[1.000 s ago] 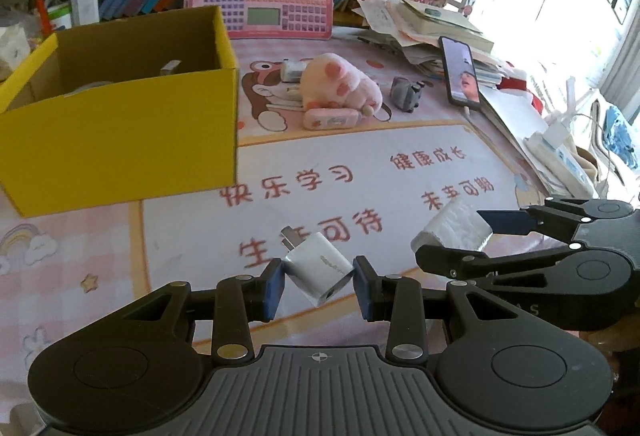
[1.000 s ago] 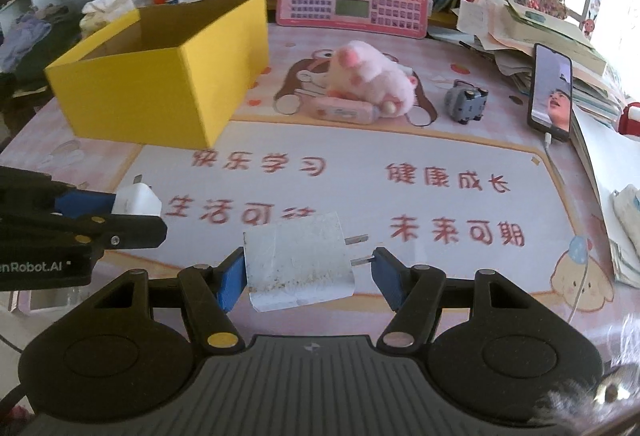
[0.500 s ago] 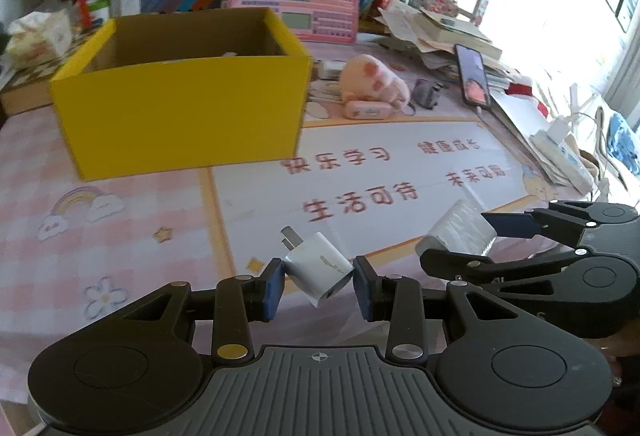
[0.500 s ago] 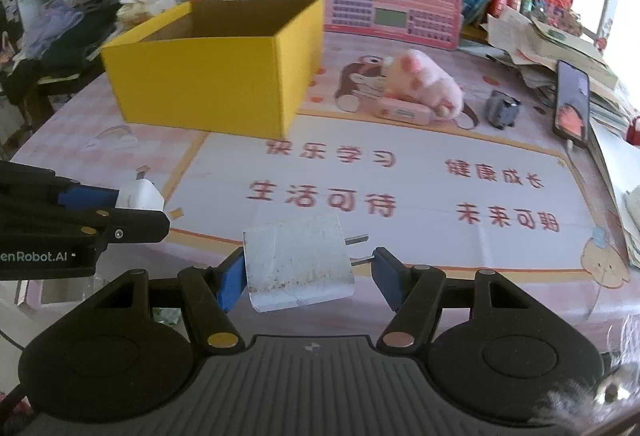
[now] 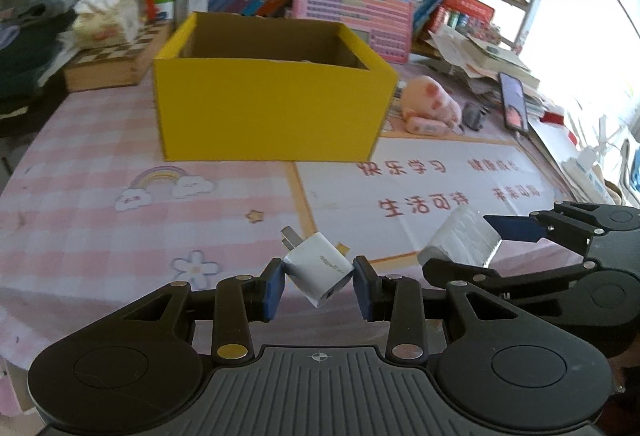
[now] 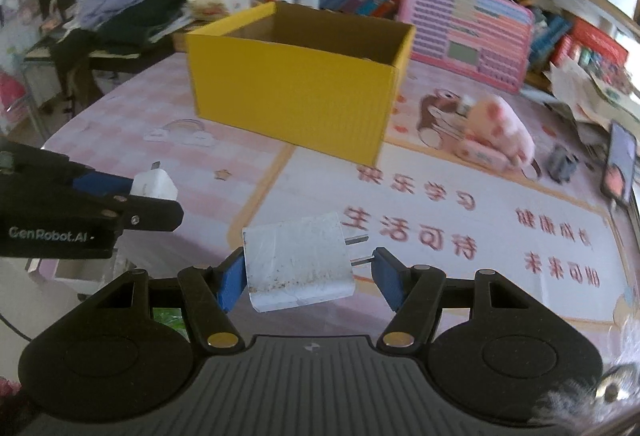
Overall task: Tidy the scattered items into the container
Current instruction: 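Lift both chargers and carry them toward the yellow box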
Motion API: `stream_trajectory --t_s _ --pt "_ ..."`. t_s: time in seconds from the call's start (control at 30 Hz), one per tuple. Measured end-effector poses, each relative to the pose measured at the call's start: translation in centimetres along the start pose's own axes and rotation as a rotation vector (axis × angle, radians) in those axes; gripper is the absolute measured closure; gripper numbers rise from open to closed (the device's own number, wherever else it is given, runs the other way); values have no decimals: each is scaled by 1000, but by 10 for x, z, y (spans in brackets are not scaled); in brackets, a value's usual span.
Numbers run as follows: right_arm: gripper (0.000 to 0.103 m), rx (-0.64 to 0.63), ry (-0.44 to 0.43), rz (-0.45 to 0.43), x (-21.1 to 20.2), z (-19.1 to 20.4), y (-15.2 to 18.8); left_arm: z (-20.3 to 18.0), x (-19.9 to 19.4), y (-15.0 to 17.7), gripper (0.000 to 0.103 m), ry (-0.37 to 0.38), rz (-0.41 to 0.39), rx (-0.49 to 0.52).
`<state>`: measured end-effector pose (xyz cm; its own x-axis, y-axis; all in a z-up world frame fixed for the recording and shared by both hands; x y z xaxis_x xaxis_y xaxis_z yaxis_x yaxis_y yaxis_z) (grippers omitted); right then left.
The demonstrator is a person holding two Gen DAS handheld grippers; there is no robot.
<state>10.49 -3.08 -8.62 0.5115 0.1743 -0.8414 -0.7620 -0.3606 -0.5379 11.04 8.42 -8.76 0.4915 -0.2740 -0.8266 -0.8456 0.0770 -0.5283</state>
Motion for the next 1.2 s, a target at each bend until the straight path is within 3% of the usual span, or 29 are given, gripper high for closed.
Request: stream_trajectory --t_s 0.33,0.6,0.97,1.2 --pt "39 -63 -23 -28 1 18 -21 20 -10 -6 67 -20 -40 -48" --pt "39 -66 -33 -77 1 11 -51 28 -14 -31 67 -40 -89 -55" --pt "39 -36 -53 -205 -12 -24 -136 30 -28 -112 67 -83 -217 33" --pt "39 -71 -55 -212 18 -42 -187 43 -11 -167 67 -93 -248 21"
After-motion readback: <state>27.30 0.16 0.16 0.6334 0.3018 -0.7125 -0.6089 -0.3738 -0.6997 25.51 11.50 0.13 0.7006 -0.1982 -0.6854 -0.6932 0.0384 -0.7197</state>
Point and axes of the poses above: each gripper's, at about its wrist camera, not at the fingertips, and x roughly the way its jaws point, z to its left, y to its underside, the point moved 10 cm from there along x, roughly the way its jaws point, and after that the axes turned 12 degrees about z, right-handed, at the moved point
